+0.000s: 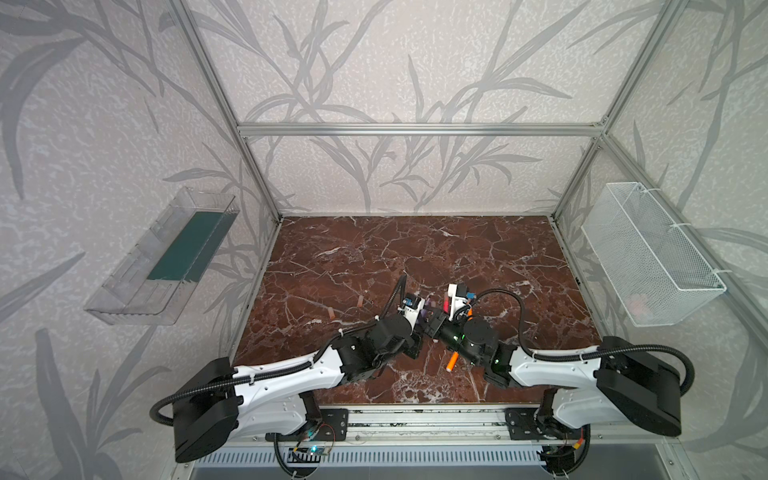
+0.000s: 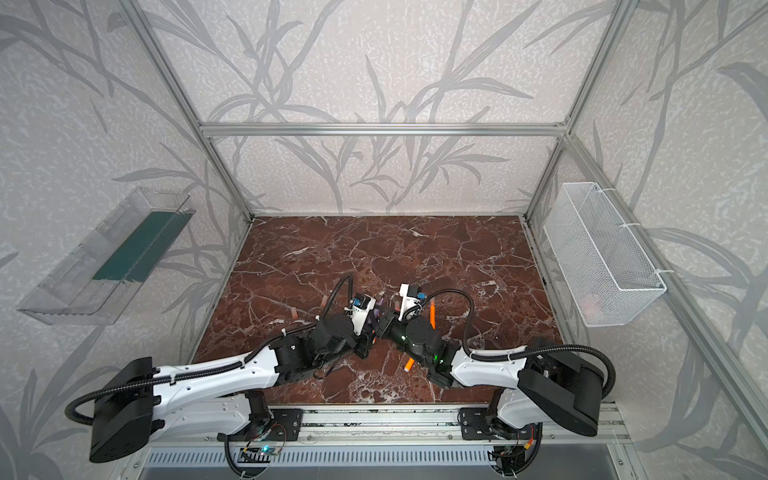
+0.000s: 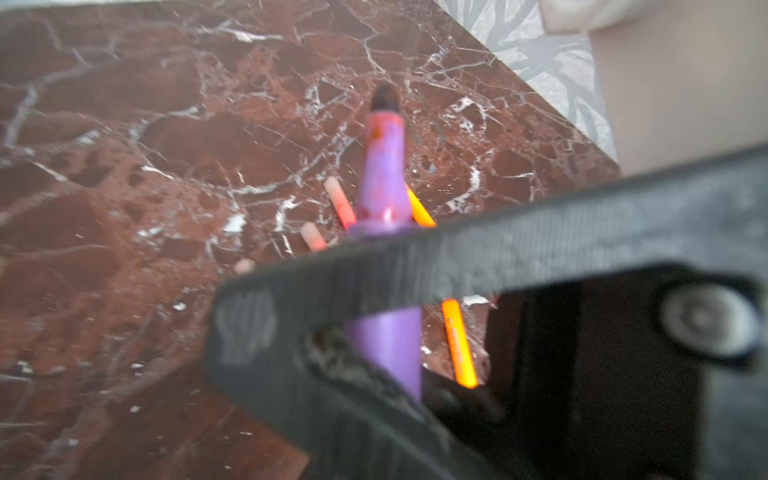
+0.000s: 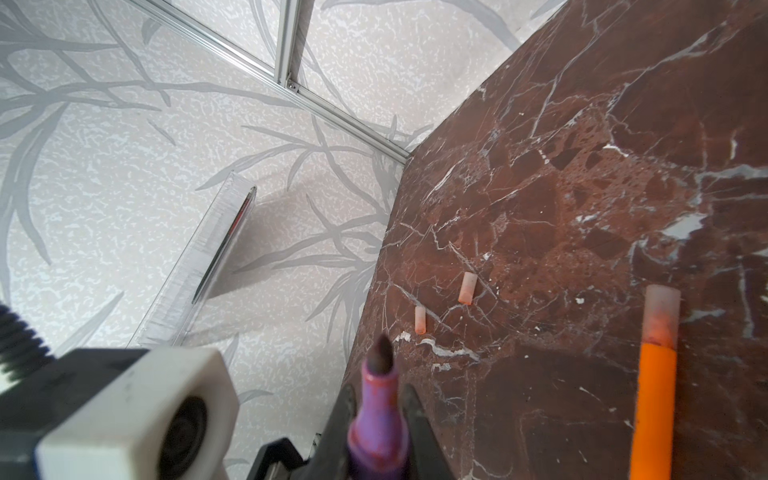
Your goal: Insert the pens into the pen caps
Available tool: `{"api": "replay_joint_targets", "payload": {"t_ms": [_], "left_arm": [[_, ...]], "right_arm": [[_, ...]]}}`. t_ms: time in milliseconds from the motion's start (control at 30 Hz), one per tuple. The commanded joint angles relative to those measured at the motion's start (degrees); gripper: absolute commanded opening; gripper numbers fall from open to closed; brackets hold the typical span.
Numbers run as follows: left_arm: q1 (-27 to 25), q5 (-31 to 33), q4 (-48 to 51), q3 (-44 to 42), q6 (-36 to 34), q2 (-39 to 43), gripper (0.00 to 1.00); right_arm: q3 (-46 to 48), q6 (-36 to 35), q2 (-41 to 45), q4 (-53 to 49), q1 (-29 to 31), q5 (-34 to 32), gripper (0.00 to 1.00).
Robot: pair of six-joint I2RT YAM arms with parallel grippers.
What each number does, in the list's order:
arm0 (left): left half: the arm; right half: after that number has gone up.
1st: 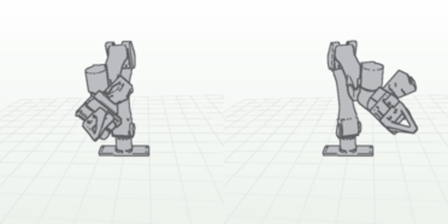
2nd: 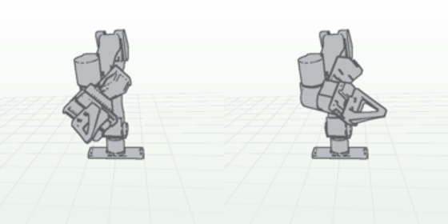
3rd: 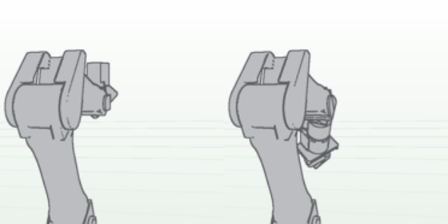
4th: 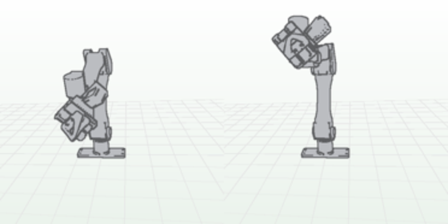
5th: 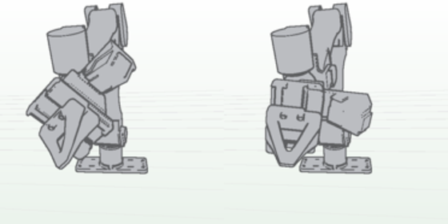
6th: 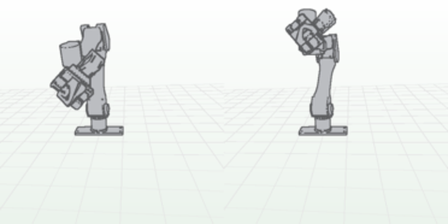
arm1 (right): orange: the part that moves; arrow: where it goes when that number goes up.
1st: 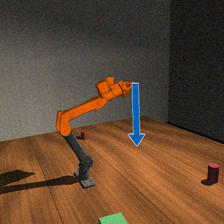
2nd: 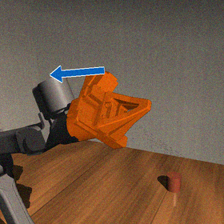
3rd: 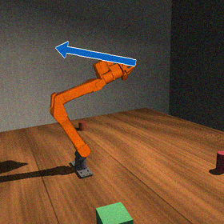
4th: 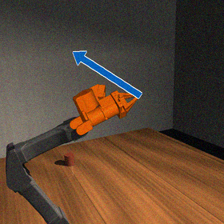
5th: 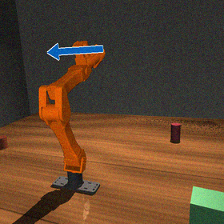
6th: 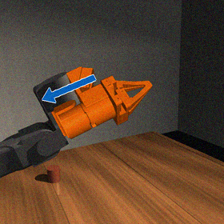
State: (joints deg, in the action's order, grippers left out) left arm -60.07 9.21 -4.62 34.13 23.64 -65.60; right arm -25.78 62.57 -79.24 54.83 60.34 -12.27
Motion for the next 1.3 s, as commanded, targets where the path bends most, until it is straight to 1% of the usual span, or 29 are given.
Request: {"api": "replay_joint_targets", "payload": {"t_ms": [0,33,100,133,167,200,233,267,333,367,400,467,533,700,833,933,1000,1100,1267], "left_arm": [[0.72,2.79,-4.58,0.16,1.28,3.01,0.07],[1.26,3.86,-3.78,-0.06,1.83,3.71,0.03],[2.94,5.25,-1.62,-0.29,2.95,5.12,0.01],[4.13,5.90,0.22,-0.29,3.77,5.87,0.00],[5.25,6.53,1.89,-0.23,4.56,6.63,0.00],[6.87,7.09,3.71,-0.29,5.23,7.49,0.00],[8.26,7.41,5.28,-0.43,5.58,8.29,0.00],[9.44,7.86,7.04,-0.47,5.99,8.95,0.00],[12.08,10.54,11.62,-0.47,6.94,10.93,0.00],[13.36,11.50,13.50,-0.51,7.15,11.73,0.00],[14.99,12.55,15.39,-0.64,7.54,13.01,0.00],[18.50,13.29,18.37,-1.01,8.00,15.50,0.00],[22.81,13.29,20.64,-1.34,8.25,18.10,0.00],[32.21,11.38,23.33,-0.15,7.24,20.26,0.00],[38.40,8.34,21.46,0.50,6.53,18.26,0.00],[41.59,6.26,19.63,0.65,6.51,16.19,0.00],[42.85,5.56,18.68,0.95,6.37,14.72,0.00],[44.22,4.96,17.77,2.13,5.91,12.17,0.00],[45.37,4.49,16.32,3.54,5.48,9.57,0.00]], "right_arm": [[-2.11,-0.55,-0.97,-0.92,1.18,0.94,0.14],[-2.42,-0.43,-0.92,-2.50,1.11,-0.62,0.28],[-2.76,-2.13,-1.00,-3.77,0.74,-3.68,0.64],[-3.23,-2.89,-0.70,-5.31,-0.06,-4.84,0.75],[-3.83,-3.42,-0.29,-7.80,-0.79,-6.59,0.81],[-4.71,-4.34,0.19,-10.99,-1.21,-9.22,0.84],[-5.78,-5.70,0.54,-14.78,-3.44,-11.80,0.87],[-7.03,-6.92,0.74,-17.57,-4.37,-14.04,0.89],[-10.50,-7.50,0.23,-25.40,-7.03,-18.38,0.92],[-12.12,-7.55,-0.54,-27.75,-8.38,-19.07,0.92],[-13.39,-7.81,-1.78,-29.02,-10.54,-18.60,0.92],[-15.48,-8.98,-4.90,-28.78,-14.48,-13.73,0.92],[-18.93,-11.16,-8.35,-29.87,-16.81,-10.26,0.92],[-29.72,-19.41,-17.46,-31.92,-18.90,-8.87,0.92],[-37.03,-24.55,-25.66,-28.34,-20.72,-7.02,0.92],[-42.48,-28.60,-31.35,-25.49,-22.15,-4.97,0.92],[-44.77,-29.53,-34.64,-22.41,-23.05,-4.00,0.92],[-47.47,-28.96,-38.80,-18.28,-24.24,-2.62,0.92],[-51.13,-26.78,-43.43,-14.40,-24.36,-3.76,0.92]]}}
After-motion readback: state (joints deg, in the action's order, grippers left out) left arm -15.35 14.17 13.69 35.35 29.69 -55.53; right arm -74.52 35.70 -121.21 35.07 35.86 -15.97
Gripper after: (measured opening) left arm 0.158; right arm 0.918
